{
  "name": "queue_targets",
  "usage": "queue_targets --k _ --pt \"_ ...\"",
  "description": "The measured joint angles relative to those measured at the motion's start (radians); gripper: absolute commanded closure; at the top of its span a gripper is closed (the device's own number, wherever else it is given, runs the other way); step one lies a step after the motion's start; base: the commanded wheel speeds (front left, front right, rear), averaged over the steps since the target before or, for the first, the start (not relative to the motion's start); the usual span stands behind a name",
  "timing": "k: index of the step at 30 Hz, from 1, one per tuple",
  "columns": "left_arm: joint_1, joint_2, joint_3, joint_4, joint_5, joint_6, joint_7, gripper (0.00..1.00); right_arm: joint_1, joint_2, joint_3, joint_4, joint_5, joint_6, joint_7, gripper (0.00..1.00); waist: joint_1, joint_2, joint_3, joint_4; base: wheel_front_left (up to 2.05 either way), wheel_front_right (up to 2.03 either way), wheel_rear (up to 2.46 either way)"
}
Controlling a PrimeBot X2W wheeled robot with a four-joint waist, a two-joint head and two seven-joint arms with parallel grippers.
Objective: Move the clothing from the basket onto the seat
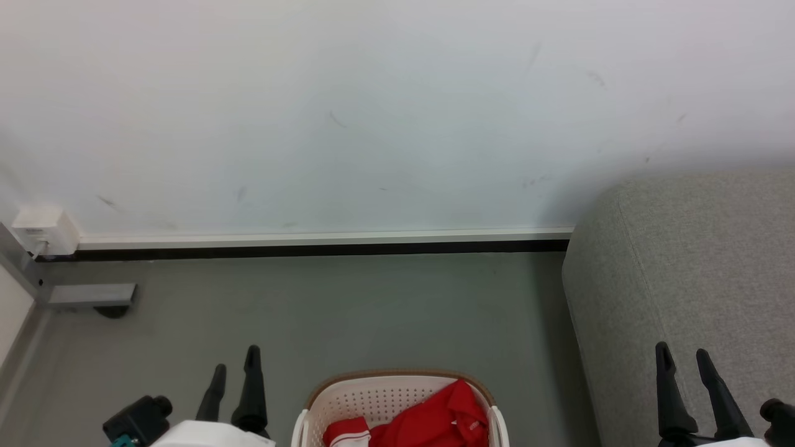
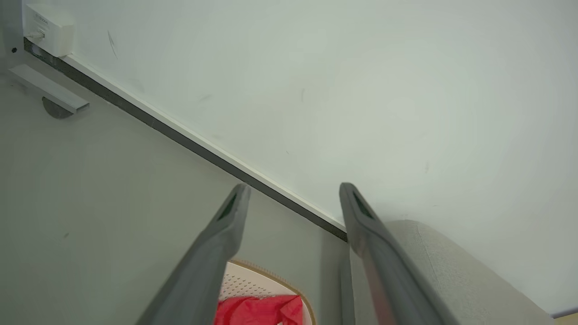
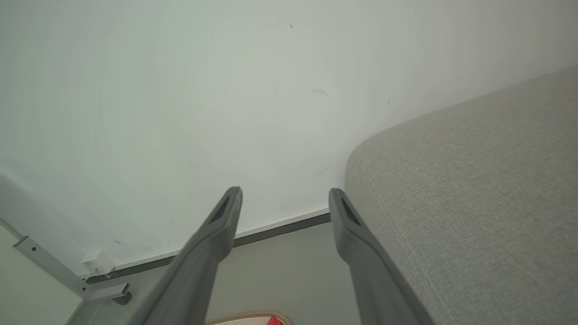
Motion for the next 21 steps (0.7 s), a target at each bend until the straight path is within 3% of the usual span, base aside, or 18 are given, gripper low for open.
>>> queue_targets --k 21 --pt "0.010 0.001 -0.015 0.028 0.287 0.018 -0.052 0.00 0.017 -0.002 0.007 0.016 -0.191 0.000 -0.053 0.00 0.0000 0.0000 -0.008 0.005 0.00 0.00 0.00"
